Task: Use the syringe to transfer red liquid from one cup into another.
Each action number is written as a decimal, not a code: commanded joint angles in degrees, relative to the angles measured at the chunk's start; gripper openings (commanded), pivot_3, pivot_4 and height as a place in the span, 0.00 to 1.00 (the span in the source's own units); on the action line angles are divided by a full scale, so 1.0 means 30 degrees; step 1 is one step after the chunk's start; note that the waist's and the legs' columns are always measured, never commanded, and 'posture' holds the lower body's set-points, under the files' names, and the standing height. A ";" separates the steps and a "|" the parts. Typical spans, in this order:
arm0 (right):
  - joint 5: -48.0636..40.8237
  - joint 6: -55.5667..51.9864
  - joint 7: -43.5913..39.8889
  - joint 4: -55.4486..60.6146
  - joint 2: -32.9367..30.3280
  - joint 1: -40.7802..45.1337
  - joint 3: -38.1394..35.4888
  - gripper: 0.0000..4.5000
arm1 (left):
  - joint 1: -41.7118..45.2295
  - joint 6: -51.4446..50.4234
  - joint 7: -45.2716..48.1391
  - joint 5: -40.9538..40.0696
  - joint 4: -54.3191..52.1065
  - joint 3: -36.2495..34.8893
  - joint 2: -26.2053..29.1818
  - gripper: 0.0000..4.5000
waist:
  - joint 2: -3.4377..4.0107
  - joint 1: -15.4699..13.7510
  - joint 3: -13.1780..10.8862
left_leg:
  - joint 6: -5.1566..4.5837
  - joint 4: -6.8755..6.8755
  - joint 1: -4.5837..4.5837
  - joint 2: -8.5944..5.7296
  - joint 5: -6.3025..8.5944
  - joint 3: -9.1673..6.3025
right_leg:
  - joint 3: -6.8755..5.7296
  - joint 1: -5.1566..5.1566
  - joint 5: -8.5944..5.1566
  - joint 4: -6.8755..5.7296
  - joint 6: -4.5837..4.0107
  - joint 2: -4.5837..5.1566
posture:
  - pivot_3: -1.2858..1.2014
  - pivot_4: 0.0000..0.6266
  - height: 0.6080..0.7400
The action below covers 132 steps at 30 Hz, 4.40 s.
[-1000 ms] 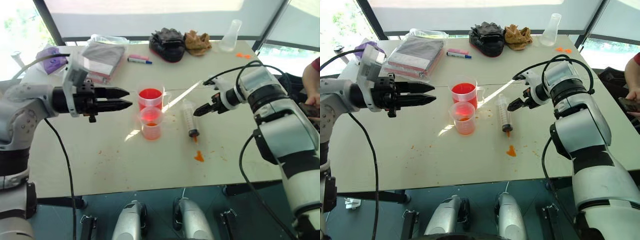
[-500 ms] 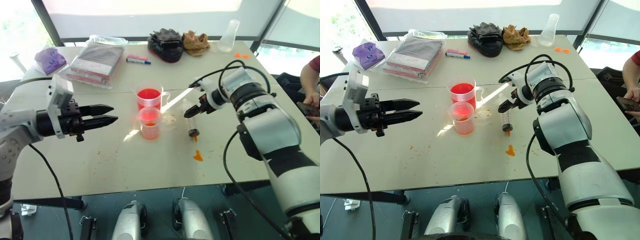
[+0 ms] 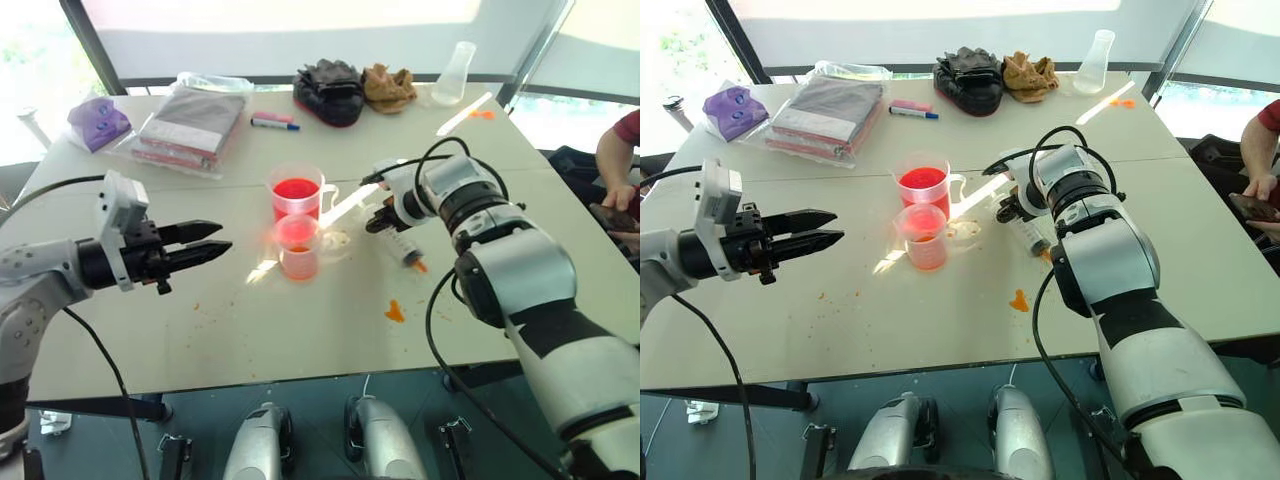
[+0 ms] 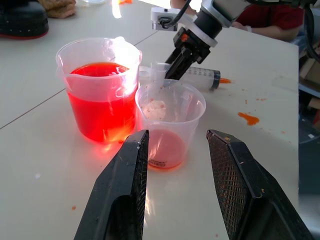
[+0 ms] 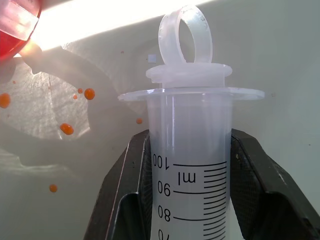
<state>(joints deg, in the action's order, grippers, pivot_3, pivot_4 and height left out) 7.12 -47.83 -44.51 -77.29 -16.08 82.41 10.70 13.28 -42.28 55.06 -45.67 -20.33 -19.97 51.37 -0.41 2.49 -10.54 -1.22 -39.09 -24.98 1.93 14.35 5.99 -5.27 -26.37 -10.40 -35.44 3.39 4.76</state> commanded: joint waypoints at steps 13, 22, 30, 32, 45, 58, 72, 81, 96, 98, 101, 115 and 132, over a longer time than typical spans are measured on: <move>-0.3891 0.6734 -0.0270 0.2604 -0.1923 0.4130 -0.6111 0.32 | 0.8135 0.5041 0.0495 0.3666 0.9266 0.0865 0.0798 0.43 | 0.0045 -0.0025 -0.0039 | 0.0006 0.0012 -0.0062 -0.0023 -0.0007 0.0019 | -0.0001 -0.0080 0.0008 -0.0001 -0.0009 -0.0024 | 0.52 0.24 1.00; -0.6210 1.5645 -0.1454 0.5290 0.0775 0.2307 -0.7676 0.32 | 1.8209 1.1259 0.2080 0.8556 2.0379 0.4391 -0.2128 0.43 | -0.0014 -0.0043 -0.0007 | 0.0099 0.0020 -0.0058 -0.0028 -0.0065 0.0094 | -0.0031 -0.0018 0.0027 0.0015 0.0027 -0.0021 | 0.52 0.24 1.00; -0.8046 1.6340 -0.2829 0.5925 0.2778 0.0442 -0.8142 0.32 | 2.2590 1.2968 0.4195 0.8959 2.4359 0.4321 -0.3814 0.43 | -0.0008 -0.0037 -0.0020 | 0.0098 0.0012 -0.0129 -0.0030 -0.0068 0.0091 | -0.0032 -0.0079 0.0040 0.0014 0.0050 -0.0017 | 0.52 0.24 1.00; -0.8138 1.6318 -0.2763 0.6036 0.3081 0.0319 -0.8026 0.32 | 2.3368 1.2974 0.4480 0.8878 2.4895 0.4163 -0.4131 0.43 | -0.0008 -0.0030 -0.0022 | 0.0096 0.0012 -0.0129 -0.0029 -0.0067 0.0091 | -0.0031 -0.0081 0.0040 0.0014 0.0051 -0.0016 | 0.52 0.24 1.00; -0.8684 1.5154 -0.2590 0.7268 0.3962 -0.0498 -0.7646 0.32 | 2.4879 1.4406 0.5121 0.9810 2.6852 0.4220 -0.5667 0.43 | -0.0009 -0.0027 -0.0023 | 0.0092 0.0005 -0.0124 -0.0027 -0.0065 0.0075 | -0.0030 -0.0084 0.0040 -0.0009 0.0050 -0.0015 | 0.52 0.24 1.00; -0.8637 1.4608 -0.2409 0.8735 0.4699 -0.1579 -0.6854 0.32 | 2.4724 1.6059 0.4292 1.1482 2.7817 0.4761 -0.6729 0.43 | -0.0010 -0.0032 -0.0023 | 0.0089 0.0000 -0.0126 -0.0027 -0.0063 0.0071 | -0.0030 -0.0085 0.0040 -0.0011 0.0050 -0.0014 | 0.52 0.24 1.00; -0.8013 1.6050 -0.1898 0.8197 0.5384 -0.2710 -0.6271 0.32 | 2.3641 1.8227 0.2807 1.3680 2.8699 0.5583 -0.7528 0.37 | -0.0009 -0.0046 -0.0022 | 0.0087 0.0000 -0.0126 -0.0027 -0.0062 0.0071 | -0.0030 -0.0084 0.0040 -0.0013 0.0050 -0.0014 | 0.52 0.24 1.00; -0.7225 1.8330 -0.0903 0.5862 0.5349 -0.2531 -0.6455 0.32 | 2.2659 1.8478 0.3030 1.3444 2.8262 0.5257 -0.8026 0.00 | -0.0011 -0.0015 -0.0023 | 0.0088 -0.0001 -0.0126 -0.0028 -0.0063 0.0077 | -0.0029 -0.0090 0.0040 -0.0019 0.0050 -0.0014 | 0.52 0.24 1.00; -0.6953 1.9564 -0.0497 0.4815 0.5877 -0.2908 -0.6476 0.32 | 2.3724 1.8699 0.0644 1.2969 2.8550 0.4080 -0.8144 0.00 | -0.0011 -0.0038 -0.0023 | 0.0088 -0.0005 -0.0124 -0.0028 -0.0063 0.0070 | -0.0029 -0.0085 0.0040 -0.0024 0.0050 -0.0013 | 0.52 0.24 1.00; -0.6932 1.9548 -0.0518 0.4884 0.5952 -0.3057 -0.6437 0.32 | 2.3944 1.8839 0.0302 1.3002 2.8717 0.4041 -0.8080 0.00 | -0.0011 -0.0028 -0.0023 | 0.0089 -0.0005 -0.0124 -0.0028 -0.0064 0.0071 | -0.0030 -0.0085 0.0040 -0.0024 0.0050 -0.0014 | 0.52 0.24 1.00; -0.6913 1.9537 -0.0524 0.4938 0.6039 -0.3202 -0.6389 0.32 | 2.4127 1.8955 0.0085 1.2979 2.8869 0.3982 -0.8020 0.00 | -0.0011 -0.0009 -0.0023 | 0.0089 -0.0004 -0.0123 -0.0027 -0.0064 0.0072 | -0.0030 -0.0086 0.0040 -0.0025 0.0050 -0.0014 | 0.52 0.24 1.00; -0.6708 1.9614 -0.0431 0.4968 0.6536 -0.4044 -0.6115 0.32 | 2.4631 1.9515 -0.1536 1.3102 2.9439 0.3796 -0.7639 0.00 | -0.0011 -0.0025 -0.0023 | 0.0089 -0.0006 -0.0123 -0.0027 -0.0064 0.0071 | -0.0030 -0.0085 0.0040 -0.0027 0.0050 -0.0013 | 0.52 0.24 1.00; -0.6926 1.9792 0.0013 0.5237 0.5979 -0.3624 -0.6523 0.32 | 2.4278 1.9014 0.0311 1.2965 2.9283 0.3947 -0.7570 0.41 | -0.0011 0.0001 -0.0023 | 0.0089 -0.0005 -0.0123 -0.0027 -0.0064 0.0071 | -0.0030 -0.0088 0.0040 -0.0030 0.0050 -0.0014 | 0.52 0.24 1.00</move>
<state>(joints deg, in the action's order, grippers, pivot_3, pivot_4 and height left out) -13.74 10.65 -43.67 -63.57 1.56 70.61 -9.38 82.98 14.58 55.44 -5.19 70.20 -6.45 27.26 -0.44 2.49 -10.61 -0.95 -39.10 -25.35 1.85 14.16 6.21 -5.36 -26.63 -10.28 -35.53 3.55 4.72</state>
